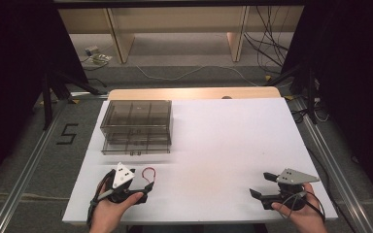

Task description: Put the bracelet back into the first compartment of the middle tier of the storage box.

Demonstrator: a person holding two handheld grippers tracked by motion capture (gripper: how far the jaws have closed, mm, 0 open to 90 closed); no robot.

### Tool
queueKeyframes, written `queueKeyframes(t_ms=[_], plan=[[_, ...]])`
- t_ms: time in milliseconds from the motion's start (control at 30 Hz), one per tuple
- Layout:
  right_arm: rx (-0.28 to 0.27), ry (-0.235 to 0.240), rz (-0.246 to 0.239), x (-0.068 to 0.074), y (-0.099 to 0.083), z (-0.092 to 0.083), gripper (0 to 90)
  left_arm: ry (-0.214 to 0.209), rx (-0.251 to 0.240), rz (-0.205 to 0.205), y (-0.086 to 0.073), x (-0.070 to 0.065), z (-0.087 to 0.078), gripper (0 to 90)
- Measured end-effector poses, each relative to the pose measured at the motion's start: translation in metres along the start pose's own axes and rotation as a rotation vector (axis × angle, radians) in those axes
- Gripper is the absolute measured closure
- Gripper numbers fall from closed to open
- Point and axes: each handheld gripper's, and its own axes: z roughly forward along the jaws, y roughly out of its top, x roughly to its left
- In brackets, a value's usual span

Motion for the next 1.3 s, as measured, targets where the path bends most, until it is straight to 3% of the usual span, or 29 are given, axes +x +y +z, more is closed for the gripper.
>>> queueKeyframes(t_ms=[233,467,867,967,1133,1300], plan=[[-0.001,0.004,-0.002,0.001,0.000,0.000,19.6,0.003,0.011,0.012,0.000,0.000,0.003,26.7],[0.002,0.008,0.000,0.001,0.000,0.002,19.6,0.023,0.025,0.016,0.001,0.007,0.008,38.2],[0.004,0.010,-0.004,0.001,0.001,0.003,19.6,-0.004,0.079,0.035,0.002,0.008,0.023,47.6],[0.005,0.010,-0.004,0.001,0.001,0.003,19.6,0.010,0.092,0.011,0.003,0.010,0.028,48.2],[0.007,0.009,-0.002,0.002,0.001,0.003,19.6,0.049,0.111,0.007,0.012,0.015,0.037,48.6],[0.005,0.009,0.000,0.002,0.000,0.003,19.6,0.082,0.152,-0.038,0.010,0.026,0.046,53.2]])
